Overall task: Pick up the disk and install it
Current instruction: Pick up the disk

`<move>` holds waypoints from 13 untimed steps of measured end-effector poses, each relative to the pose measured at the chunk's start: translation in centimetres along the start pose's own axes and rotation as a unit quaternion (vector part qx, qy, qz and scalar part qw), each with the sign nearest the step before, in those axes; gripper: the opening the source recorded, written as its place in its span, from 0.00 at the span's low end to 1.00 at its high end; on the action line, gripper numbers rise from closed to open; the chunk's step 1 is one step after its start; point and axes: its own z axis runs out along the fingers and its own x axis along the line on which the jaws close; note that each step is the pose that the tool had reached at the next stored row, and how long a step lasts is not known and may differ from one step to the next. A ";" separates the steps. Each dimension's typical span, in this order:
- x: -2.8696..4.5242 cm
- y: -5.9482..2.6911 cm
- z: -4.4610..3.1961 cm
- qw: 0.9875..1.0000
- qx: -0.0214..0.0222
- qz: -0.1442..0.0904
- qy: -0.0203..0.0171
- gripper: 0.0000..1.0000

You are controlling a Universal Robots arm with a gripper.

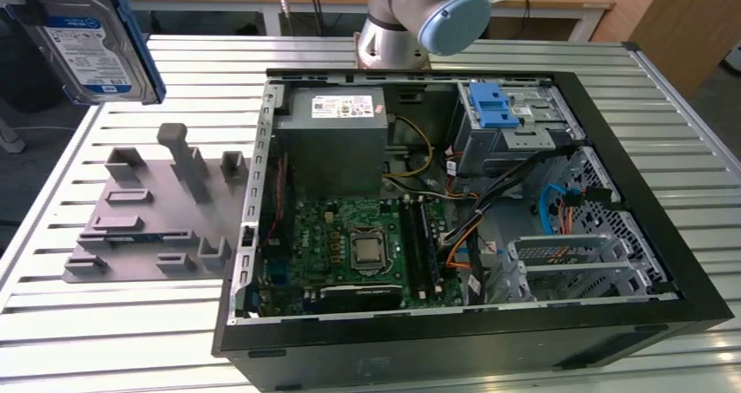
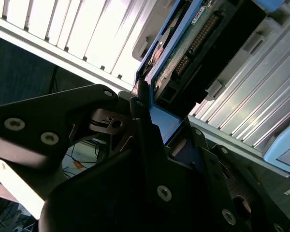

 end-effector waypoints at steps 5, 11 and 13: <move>0.00 0.00 -0.10 1.000 0.000 0.000 0.000 0.36; 0.00 0.00 -0.24 1.000 0.000 0.000 0.000 0.36; 0.00 0.00 -0.28 1.000 0.000 0.000 0.000 0.36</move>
